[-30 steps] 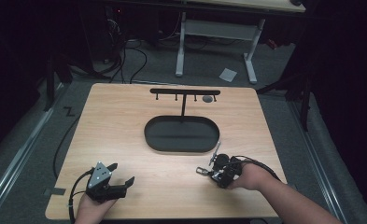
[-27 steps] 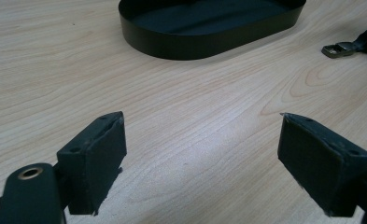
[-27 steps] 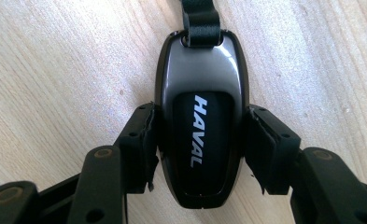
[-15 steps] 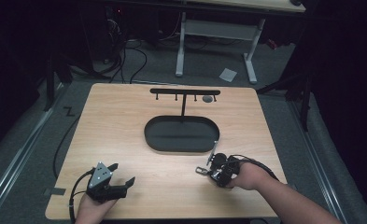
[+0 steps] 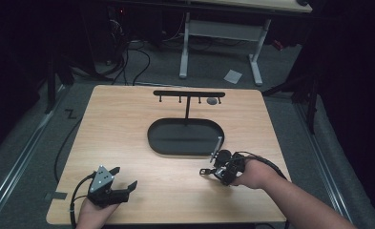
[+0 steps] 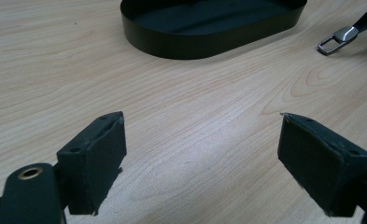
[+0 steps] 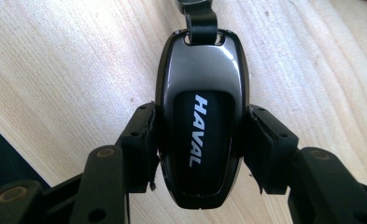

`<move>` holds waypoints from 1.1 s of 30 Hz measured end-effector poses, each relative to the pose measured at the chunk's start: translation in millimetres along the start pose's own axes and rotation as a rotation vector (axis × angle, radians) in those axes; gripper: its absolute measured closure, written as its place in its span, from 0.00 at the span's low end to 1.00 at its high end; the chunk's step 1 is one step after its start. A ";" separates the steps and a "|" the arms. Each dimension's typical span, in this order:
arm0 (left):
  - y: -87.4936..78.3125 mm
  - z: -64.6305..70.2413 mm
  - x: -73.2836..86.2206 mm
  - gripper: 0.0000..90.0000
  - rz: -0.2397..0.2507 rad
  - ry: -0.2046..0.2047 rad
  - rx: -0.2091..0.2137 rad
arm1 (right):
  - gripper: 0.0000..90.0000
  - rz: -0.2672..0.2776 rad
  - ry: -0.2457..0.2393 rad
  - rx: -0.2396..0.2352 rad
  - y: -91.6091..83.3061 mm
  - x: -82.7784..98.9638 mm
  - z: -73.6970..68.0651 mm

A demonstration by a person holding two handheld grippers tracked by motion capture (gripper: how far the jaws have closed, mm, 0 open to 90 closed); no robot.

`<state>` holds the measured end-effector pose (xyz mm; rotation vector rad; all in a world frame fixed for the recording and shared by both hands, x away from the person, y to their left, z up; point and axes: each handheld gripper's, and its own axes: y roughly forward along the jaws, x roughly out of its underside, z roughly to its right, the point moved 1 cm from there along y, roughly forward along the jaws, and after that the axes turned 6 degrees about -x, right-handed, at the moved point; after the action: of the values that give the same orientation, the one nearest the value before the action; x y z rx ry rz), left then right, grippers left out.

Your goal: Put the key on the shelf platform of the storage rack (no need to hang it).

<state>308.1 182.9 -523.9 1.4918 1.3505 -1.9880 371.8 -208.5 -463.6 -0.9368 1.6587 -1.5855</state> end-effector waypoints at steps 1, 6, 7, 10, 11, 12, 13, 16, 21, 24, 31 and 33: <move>0.1 0.1 0.1 0.18 0.000 0.000 0.000 | 0.54 0.001 0.000 0.003 -1.3 -0.1 0.0; 0.1 0.6 -0.2 0.18 -0.002 0.002 0.000 | 0.54 0.009 0.003 0.014 -9.9 -0.9 1.0; 0.1 0.7 -0.2 0.18 -0.004 0.003 0.002 | 0.54 0.008 0.001 0.016 -12.3 -1.2 1.2; 0.3 0.8 -0.2 0.18 -0.005 0.005 0.002 | 0.54 0.013 0.004 0.028 -21.2 -3.0 2.9; 0.3 0.8 -0.2 0.18 -0.005 0.004 0.002 | 0.54 0.013 0.004 0.028 -21.2 -3.0 2.9; 0.3 0.8 -0.1 0.18 -0.006 0.004 0.002 | 0.54 0.017 0.008 0.031 -25.7 -4.6 3.9; 0.3 0.8 -0.1 0.18 -0.006 0.004 0.002 | 0.54 0.017 0.008 0.031 -25.7 -4.6 3.9; -0.1 0.8 0.3 0.18 -0.006 0.004 0.002 | 0.54 0.021 0.006 0.037 -30.6 -7.3 5.0; -1.3 0.5 0.9 0.18 -0.002 -0.001 -0.001 | 0.54 0.022 0.008 0.040 -37.6 -14.5 6.9; -1.4 0.4 0.9 0.18 -0.003 -0.002 -0.001 | 0.54 0.021 0.005 0.045 -41.4 -19.9 8.3; -1.7 0.0 0.9 0.18 -0.002 -0.002 0.001 | 0.54 0.033 0.014 0.063 -52.2 -34.7 16.6; -1.7 -0.3 1.1 0.18 -0.001 -0.003 0.000 | 0.54 0.039 0.013 0.065 -55.9 -39.5 18.8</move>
<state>306.7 184.4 -524.0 1.4881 1.3507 -1.9904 411.9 -185.8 -409.7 -0.8578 1.6145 -1.6130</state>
